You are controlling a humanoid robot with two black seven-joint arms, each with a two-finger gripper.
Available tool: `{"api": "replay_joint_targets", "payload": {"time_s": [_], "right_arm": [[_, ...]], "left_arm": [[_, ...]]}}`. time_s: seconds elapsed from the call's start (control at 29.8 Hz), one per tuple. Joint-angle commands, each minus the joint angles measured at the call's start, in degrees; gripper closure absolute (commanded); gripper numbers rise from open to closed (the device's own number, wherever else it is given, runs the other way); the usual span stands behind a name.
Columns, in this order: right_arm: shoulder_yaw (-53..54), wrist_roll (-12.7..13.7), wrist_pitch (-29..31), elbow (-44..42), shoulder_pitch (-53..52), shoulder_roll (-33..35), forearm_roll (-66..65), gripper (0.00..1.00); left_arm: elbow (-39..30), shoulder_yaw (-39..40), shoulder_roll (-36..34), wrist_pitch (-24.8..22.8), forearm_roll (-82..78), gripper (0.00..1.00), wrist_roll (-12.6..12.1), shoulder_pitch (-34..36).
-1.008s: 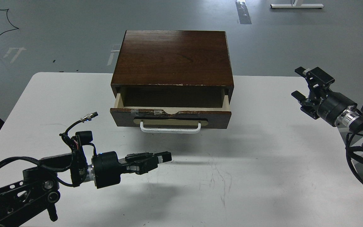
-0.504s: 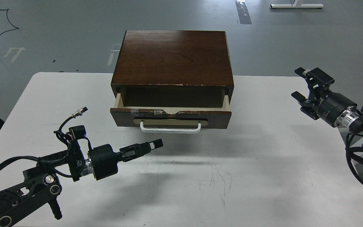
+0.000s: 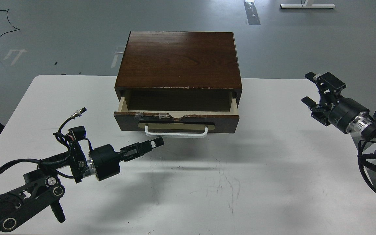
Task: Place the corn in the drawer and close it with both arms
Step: 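Position the left gripper tip against the drawer front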
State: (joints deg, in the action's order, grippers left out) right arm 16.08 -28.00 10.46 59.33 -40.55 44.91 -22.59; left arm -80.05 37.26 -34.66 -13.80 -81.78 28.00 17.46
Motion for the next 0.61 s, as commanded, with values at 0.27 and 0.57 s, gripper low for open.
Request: {"api": "replay_joint_targets", "payload": {"time_s": [0.27, 0.57], "right_arm": [[0.01, 0.00, 0.00, 0.00, 0.30, 0.00, 0.00, 0.00], [0.09, 0.00, 0.00, 0.00, 0.39, 0.00, 0.00, 0.00]], "left_arm": [[-0.20, -0.35, -0.23, -0.61, 1.10, 1.00, 0.00, 0.12], [-0.20, -0.17, -0.14, -0.70, 1.28, 1.00, 0.00, 0.12]]}}
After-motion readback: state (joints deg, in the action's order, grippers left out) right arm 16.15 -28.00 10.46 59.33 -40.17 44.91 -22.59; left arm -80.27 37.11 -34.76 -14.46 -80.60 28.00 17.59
